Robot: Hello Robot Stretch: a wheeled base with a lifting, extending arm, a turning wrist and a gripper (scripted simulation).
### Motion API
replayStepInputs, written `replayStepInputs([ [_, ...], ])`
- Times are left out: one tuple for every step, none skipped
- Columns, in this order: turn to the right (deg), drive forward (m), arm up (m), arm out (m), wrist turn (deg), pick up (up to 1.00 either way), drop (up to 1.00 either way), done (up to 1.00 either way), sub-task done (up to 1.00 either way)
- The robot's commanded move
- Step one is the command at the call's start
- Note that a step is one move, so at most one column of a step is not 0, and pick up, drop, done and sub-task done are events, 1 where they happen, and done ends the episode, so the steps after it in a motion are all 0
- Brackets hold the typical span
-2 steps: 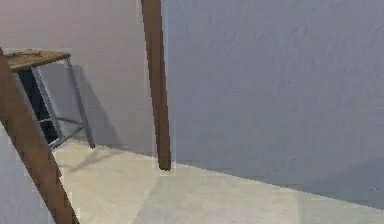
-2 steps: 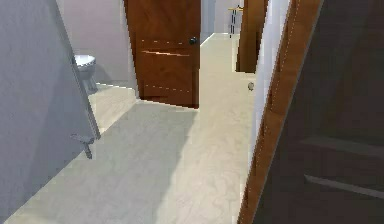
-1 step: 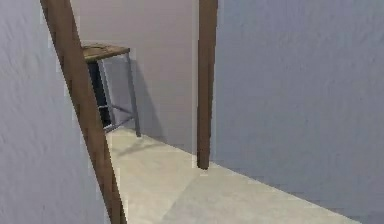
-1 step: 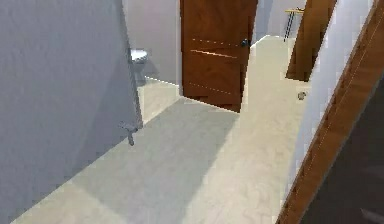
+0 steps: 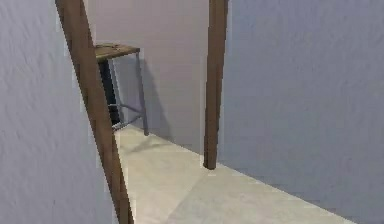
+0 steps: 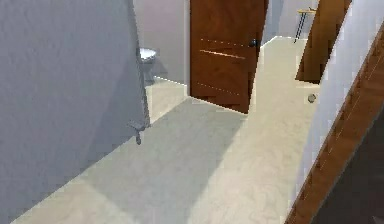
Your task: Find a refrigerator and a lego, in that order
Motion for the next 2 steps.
replayStepInputs([
  [45.0, 0.00, 0.00, 0.00, 0.0, 0.00, 0.00, 0.00, 0.00],
  [33.0, 0.00, 0.00, 0.00, 0.0, 0.00, 0.00, 0.00, 0.00],
])
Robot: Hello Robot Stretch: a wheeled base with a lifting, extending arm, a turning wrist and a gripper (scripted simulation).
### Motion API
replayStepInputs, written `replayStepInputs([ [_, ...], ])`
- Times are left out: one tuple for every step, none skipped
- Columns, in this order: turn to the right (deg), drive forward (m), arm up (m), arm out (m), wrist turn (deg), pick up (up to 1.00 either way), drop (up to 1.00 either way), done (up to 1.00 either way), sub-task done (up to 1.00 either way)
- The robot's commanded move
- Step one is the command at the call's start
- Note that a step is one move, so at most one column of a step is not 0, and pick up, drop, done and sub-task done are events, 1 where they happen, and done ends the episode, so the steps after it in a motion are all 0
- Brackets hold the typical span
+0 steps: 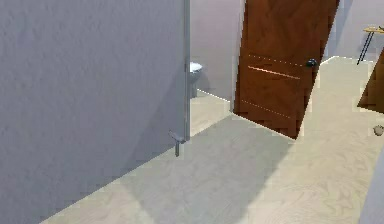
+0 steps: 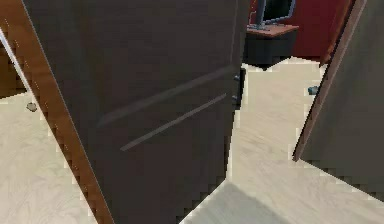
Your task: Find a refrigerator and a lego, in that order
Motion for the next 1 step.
replayStepInputs([
  [0.0, 0.20, 0.00, 0.00, 0.0, 0.00, 0.00, 0.00, 0.00],
])
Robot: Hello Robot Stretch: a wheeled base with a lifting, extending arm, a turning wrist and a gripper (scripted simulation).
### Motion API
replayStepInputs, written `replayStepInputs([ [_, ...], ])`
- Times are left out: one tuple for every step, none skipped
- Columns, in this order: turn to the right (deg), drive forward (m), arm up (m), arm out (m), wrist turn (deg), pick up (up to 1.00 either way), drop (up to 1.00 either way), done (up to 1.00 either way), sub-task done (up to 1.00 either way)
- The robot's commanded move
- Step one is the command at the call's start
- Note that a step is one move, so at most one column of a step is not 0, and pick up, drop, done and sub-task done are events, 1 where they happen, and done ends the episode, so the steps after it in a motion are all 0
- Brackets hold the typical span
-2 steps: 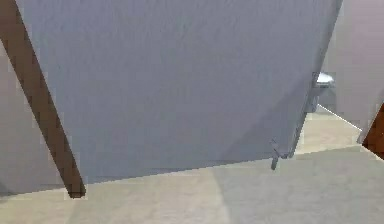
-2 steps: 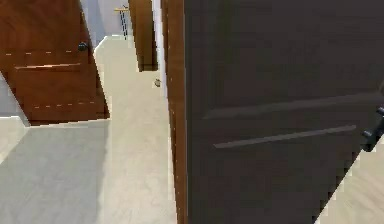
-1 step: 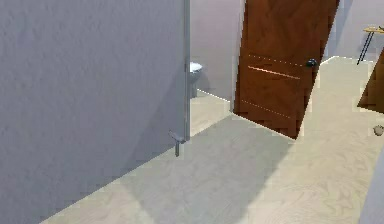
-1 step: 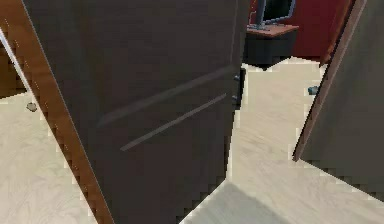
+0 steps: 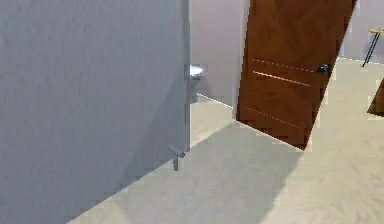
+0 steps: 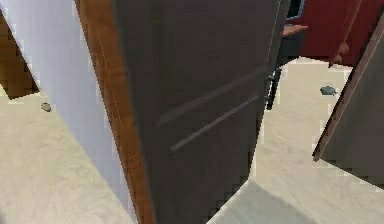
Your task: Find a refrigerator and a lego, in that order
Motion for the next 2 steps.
replayStepInputs([
  [-45.0, 0.00, 0.00, 0.00, 0.0, 0.00, 0.00, 0.00, 0.00],
  [-42.0, 0.00, 0.00, 0.00, 0.0, 0.00, 0.00, 0.00, 0.00],
])
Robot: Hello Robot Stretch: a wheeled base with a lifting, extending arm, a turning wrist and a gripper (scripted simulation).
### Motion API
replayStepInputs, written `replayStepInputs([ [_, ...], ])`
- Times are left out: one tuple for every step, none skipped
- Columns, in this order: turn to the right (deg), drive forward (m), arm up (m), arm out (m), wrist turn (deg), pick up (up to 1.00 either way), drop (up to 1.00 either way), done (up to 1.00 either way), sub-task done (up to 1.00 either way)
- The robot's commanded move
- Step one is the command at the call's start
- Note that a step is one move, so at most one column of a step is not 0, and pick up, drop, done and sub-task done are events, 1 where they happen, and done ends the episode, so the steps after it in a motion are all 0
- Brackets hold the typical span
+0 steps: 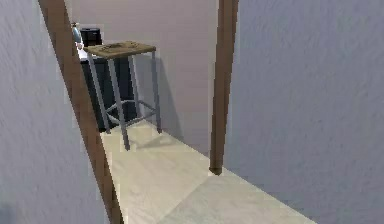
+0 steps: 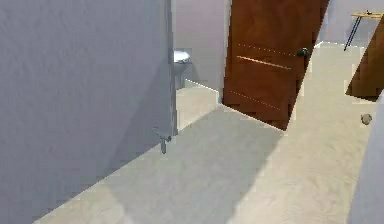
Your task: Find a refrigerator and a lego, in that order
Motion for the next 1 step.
replayStepInputs([
  [0.0, 0.75, 0.00, 0.00, 0.0, 0.00, 0.00, 0.00, 0.00],
])
